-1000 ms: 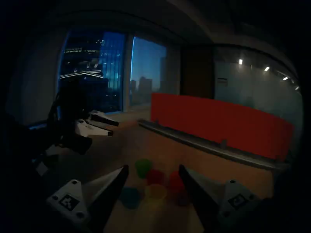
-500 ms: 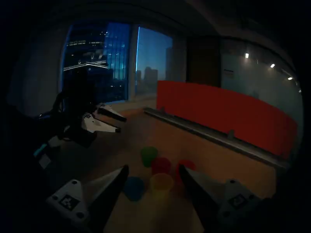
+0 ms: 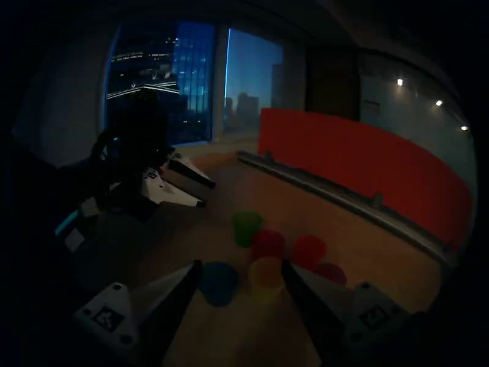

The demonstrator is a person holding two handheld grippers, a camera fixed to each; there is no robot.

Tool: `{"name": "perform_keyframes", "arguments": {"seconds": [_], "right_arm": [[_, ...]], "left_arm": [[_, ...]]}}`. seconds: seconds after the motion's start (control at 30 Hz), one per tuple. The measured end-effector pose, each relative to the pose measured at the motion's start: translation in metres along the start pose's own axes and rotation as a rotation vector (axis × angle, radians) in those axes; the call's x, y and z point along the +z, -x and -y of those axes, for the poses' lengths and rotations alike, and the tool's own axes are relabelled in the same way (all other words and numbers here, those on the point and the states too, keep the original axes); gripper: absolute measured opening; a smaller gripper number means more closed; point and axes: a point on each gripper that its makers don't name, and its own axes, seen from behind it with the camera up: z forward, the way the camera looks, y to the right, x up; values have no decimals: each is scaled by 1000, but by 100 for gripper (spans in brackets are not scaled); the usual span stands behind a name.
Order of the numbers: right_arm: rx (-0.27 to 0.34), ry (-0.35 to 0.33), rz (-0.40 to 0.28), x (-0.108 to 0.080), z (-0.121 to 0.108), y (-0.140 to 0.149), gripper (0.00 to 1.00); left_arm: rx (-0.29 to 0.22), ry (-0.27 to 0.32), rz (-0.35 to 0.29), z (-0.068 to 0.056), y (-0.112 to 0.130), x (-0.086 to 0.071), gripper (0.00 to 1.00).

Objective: Pour water

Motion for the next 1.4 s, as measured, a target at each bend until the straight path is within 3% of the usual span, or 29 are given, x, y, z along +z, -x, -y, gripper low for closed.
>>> {"name": "perform_keyframes", "arguments": {"seconds": [0.3,0.67,0.9,1.4], "right_arm": [[8,-32,36,16,9,22,97],[-5,-47,86,31,21,52,97],[-20,-56,107,38,28,65,97],[11,-68,145,67,31,96,97]], "left_arm": [[-12,3,54,5,25,18,91],[19,-11,118,6,50,29,91],[28,-15,127,6,53,32,91],[24,-24,136,14,56,35,91]]}}
